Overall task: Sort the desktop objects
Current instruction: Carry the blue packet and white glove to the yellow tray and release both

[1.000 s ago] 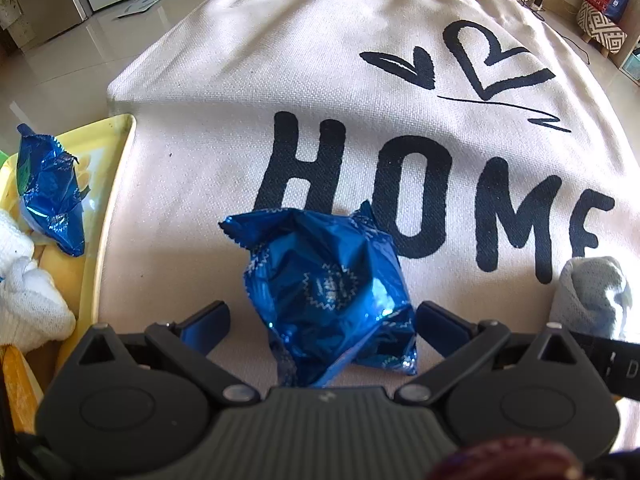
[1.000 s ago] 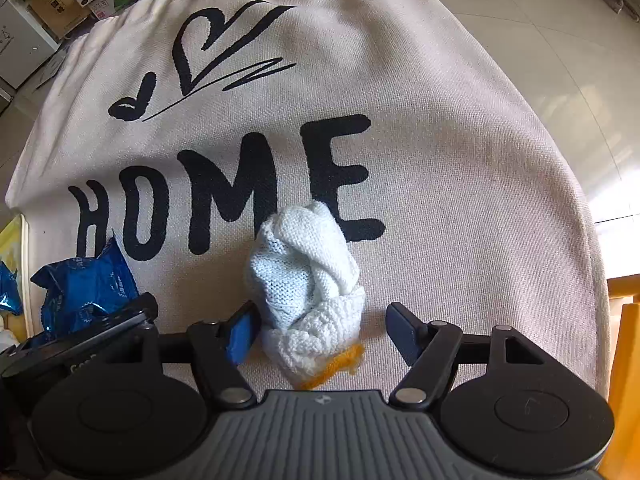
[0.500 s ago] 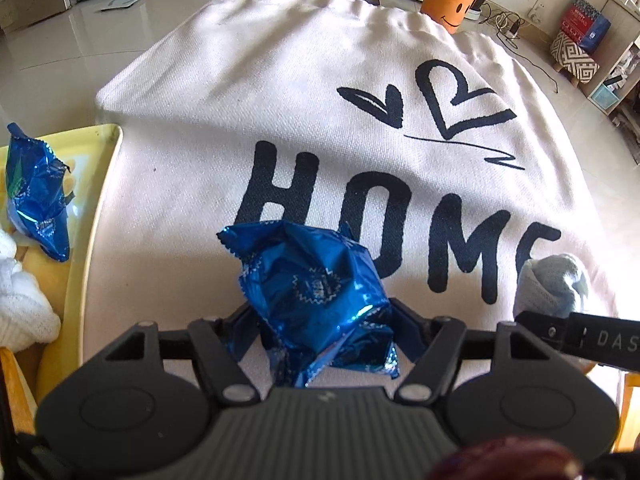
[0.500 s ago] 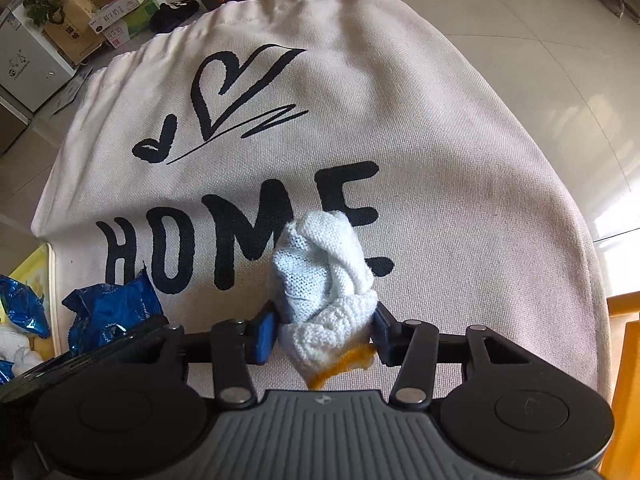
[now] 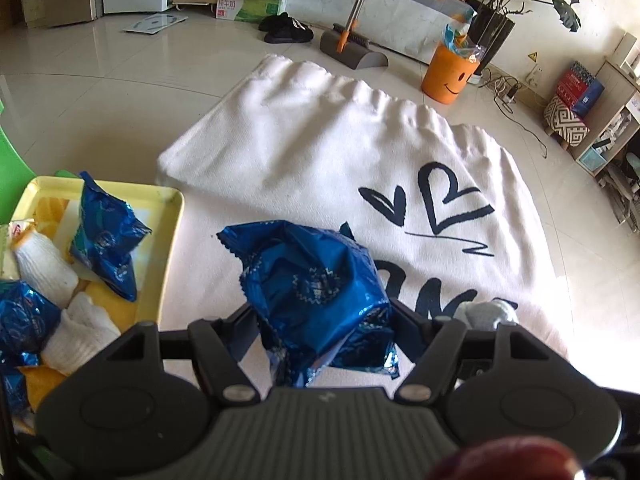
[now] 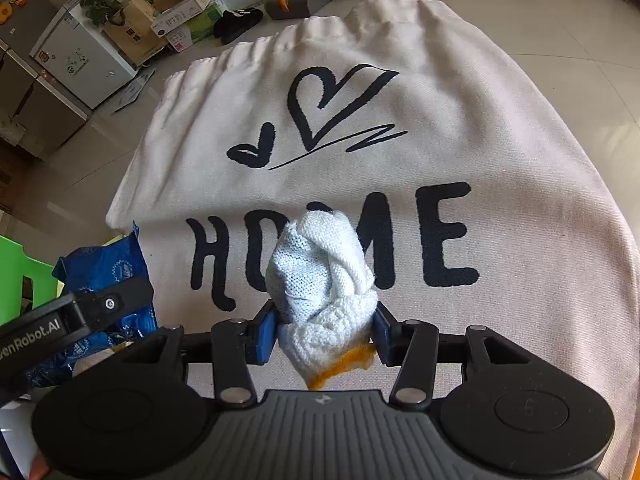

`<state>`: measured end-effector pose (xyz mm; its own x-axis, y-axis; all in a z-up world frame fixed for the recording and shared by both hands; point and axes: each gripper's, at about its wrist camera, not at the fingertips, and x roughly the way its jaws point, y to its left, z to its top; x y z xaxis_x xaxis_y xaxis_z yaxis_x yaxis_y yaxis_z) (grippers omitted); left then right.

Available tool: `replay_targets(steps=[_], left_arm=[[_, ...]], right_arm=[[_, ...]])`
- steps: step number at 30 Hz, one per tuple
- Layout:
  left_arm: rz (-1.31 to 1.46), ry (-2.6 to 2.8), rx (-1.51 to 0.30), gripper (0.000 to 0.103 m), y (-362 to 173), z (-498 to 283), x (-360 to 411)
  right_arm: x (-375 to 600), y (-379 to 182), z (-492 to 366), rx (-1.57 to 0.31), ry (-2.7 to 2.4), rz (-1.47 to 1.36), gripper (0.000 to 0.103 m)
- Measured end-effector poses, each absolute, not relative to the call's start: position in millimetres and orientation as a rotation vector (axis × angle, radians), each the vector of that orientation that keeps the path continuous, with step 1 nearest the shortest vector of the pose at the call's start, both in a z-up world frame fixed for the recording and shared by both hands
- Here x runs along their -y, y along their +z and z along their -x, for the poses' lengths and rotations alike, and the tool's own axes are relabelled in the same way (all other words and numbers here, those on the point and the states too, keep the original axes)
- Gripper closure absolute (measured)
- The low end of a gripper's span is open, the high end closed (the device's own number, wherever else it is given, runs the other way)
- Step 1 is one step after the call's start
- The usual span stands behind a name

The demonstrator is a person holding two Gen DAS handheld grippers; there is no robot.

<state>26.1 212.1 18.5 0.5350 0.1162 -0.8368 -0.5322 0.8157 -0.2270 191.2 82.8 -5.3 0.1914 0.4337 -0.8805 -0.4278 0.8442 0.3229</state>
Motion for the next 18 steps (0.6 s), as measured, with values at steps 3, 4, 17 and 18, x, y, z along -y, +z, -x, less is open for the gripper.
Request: replay_targets(steps=[3, 4, 17, 18], left_arm=[[0.515, 0.427, -0.898, 0.035, 37, -13, -228], [0.518, 0.439, -0.887, 0.035, 43, -8, -235], [0.606, 0.696, -0.767, 0.035, 79, 52, -341], [0.614, 0.704, -0.759, 0.035, 80, 55, -347]], right_arm=[[-94, -1, -182, -1.247, 0.680, -0.033, 0.054], [-100, 0, -179, -1.247, 0.706, -0.037, 0.054], [-173, 15, -114, -1.237, 1.036, -0.014, 0.054], [-179, 15, -108, -1.235, 1.052, -0.006, 0.054]])
